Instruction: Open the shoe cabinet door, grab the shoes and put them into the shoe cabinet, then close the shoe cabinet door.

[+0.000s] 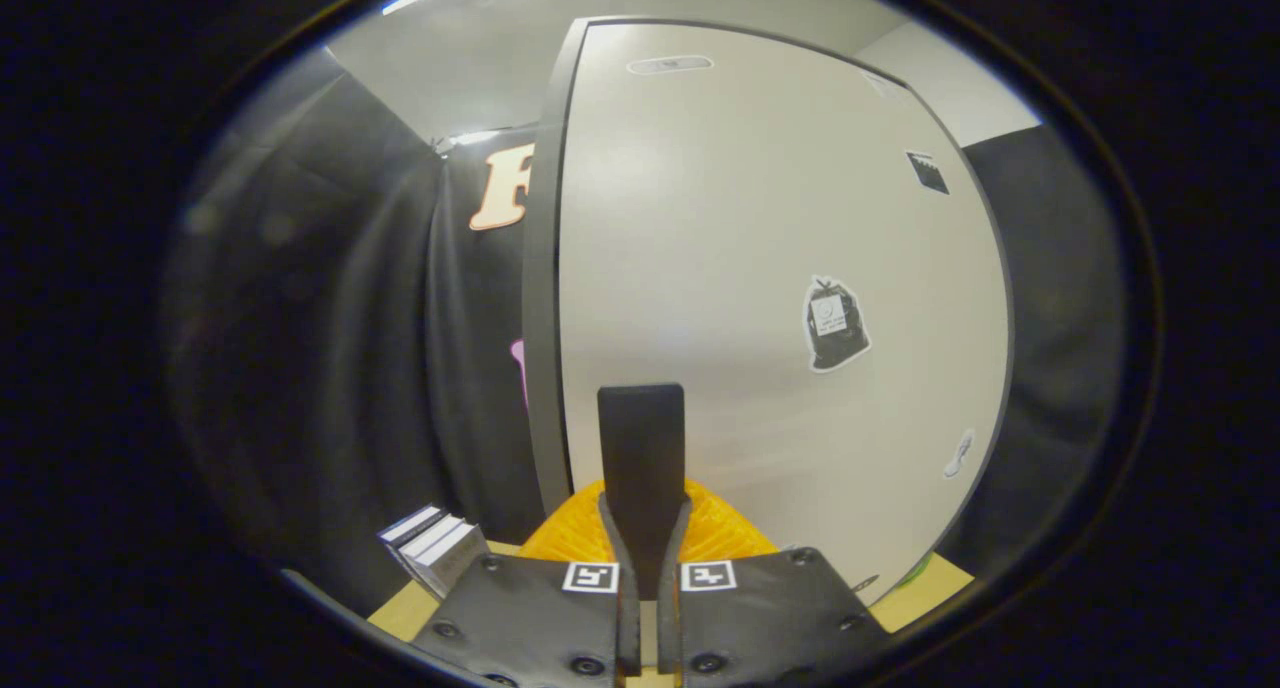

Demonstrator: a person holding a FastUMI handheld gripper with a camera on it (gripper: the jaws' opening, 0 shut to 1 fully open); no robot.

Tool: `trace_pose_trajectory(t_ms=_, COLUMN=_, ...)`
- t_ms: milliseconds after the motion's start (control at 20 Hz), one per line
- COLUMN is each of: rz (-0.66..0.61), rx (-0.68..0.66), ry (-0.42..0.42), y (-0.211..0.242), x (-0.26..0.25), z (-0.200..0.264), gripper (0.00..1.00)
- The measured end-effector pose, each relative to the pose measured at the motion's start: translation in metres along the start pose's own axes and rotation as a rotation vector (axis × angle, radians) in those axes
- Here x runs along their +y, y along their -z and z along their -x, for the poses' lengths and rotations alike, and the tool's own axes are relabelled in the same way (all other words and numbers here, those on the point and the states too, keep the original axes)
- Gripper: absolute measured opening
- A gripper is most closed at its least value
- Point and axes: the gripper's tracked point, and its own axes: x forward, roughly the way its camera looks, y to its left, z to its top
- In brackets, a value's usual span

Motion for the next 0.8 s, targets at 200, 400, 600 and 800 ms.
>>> trace_pose_trajectory(t_ms=200, rz=-0.006, rx=0.004, ry=-0.024, y=-0.001, x=-0.001, z=0.006, gripper=0.08)
trace_pose_trajectory(t_ms=400, rz=-0.019, rx=0.019, ry=-0.080, y=-0.002, x=-0.003, z=0.028, gripper=0.08)
trace_pose_trajectory(t_ms=600, rz=-0.022, rx=0.024, ry=-0.152, y=-0.001, x=-0.015, z=0.067, gripper=0.08)
trace_pose_trajectory(t_ms=800, rz=-0.017, rx=0.032, ry=-0.229, y=-0.004, x=-0.033, z=0.100, gripper=0.08)
